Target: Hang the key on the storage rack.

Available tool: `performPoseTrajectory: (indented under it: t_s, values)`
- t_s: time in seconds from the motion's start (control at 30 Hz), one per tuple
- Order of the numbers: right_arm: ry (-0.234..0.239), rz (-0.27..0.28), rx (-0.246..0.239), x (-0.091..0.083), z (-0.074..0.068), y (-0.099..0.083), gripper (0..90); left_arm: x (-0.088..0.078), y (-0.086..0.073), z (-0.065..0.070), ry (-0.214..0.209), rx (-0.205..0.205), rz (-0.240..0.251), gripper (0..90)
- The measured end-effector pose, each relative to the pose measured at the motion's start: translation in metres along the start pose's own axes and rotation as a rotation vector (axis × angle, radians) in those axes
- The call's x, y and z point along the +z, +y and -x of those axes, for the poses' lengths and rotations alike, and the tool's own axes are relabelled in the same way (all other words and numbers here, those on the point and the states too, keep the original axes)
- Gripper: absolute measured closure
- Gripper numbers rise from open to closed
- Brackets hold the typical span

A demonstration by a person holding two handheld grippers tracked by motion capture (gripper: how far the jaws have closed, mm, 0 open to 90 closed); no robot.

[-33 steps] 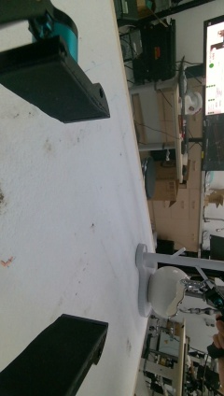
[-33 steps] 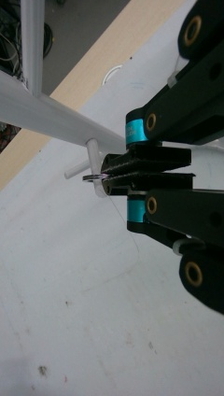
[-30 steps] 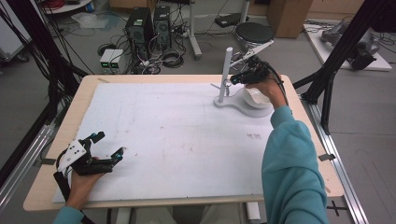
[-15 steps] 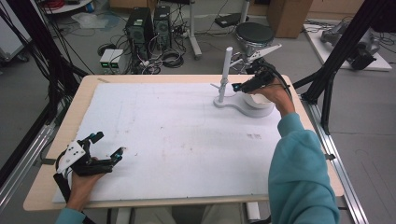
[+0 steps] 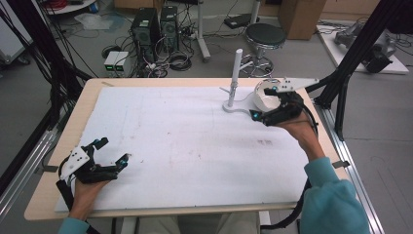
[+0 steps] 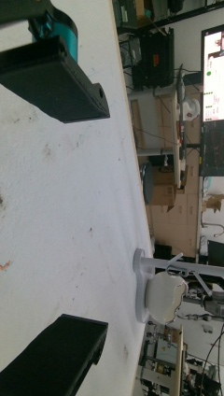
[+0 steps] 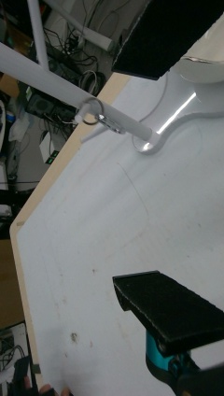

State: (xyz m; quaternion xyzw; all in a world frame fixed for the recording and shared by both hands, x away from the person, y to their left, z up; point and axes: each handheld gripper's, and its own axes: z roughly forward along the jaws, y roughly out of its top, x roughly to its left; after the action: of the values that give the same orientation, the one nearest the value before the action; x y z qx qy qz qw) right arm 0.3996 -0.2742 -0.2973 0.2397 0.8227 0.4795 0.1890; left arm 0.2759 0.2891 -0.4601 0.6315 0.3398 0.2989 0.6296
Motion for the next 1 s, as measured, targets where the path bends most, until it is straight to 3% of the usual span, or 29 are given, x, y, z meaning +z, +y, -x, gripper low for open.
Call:
performPoseTrajectory:
  t_s: [0.2,0.33,0.47,0.63,0.73,1.0]
  values:
    - [0.003,0.086,0.014,-0.007,-0.023,-0.057,0.4,0.0,0.0,0.0,-0.004,0.001,-0.002,1.7]
    - [-0.024,0.177,0.064,-0.006,-0.035,-0.1,0.5,0.0,0.0,0.0,-0.006,0.0,-0.002,1.7]
    - [-0.041,0.243,0.104,-0.008,-0.044,-0.128,0.4,-0.001,0.0,0.001,-0.004,0.007,0.007,1.7]
    - [-0.05,0.319,0.12,-0.012,-0.056,-0.15,0.5,-0.002,-0.001,0.002,-0.003,0.013,0.019,1.7]
    - [-0.085,0.366,0.131,-0.014,-0.06,-0.161,0.5,-0.004,-0.001,0.002,-0.001,0.017,0.03,1.7]
    - [-0.118,0.392,0.132,-0.013,-0.065,-0.173,0.5,-0.008,-0.002,0.007,0.001,0.02,0.049,1.7]
